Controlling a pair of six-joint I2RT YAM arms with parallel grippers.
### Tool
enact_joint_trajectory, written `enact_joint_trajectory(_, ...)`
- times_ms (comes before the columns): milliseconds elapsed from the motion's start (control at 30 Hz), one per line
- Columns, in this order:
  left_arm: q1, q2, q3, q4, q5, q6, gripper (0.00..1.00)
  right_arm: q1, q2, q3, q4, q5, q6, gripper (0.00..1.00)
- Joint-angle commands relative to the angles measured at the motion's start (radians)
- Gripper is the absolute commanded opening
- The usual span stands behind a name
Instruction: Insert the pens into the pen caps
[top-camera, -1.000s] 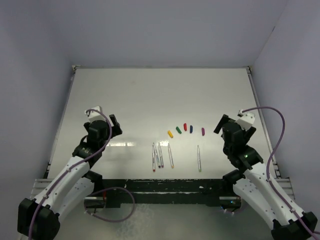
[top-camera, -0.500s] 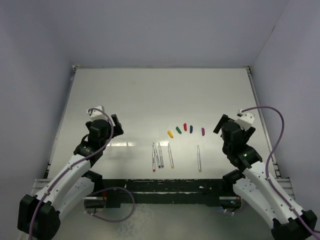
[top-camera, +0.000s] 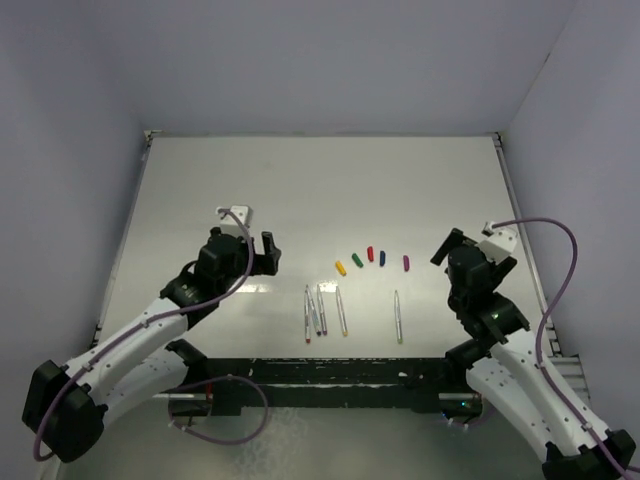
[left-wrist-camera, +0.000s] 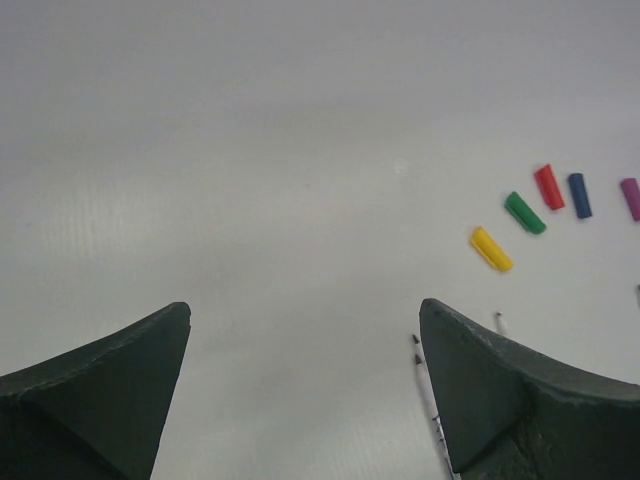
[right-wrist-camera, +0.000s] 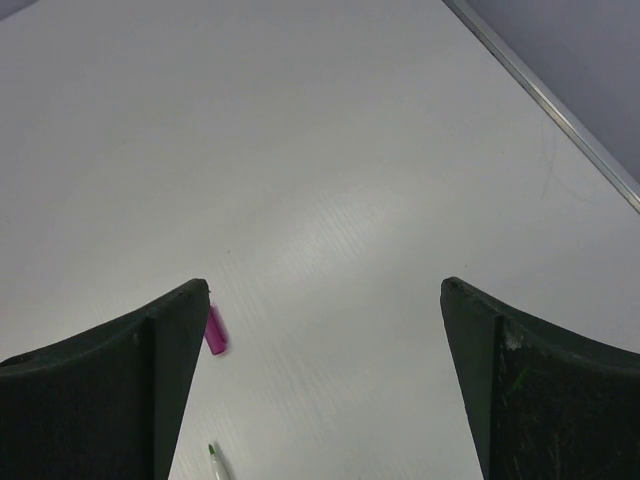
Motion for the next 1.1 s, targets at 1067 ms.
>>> enact_joint_trajectory(1067, -0.469, 0.421, 0.338, -0.433, -0.062, -0.327, 0.85, -0.002, -0.058, 0.027, -0.088, 0.072, 0.131, 1.00)
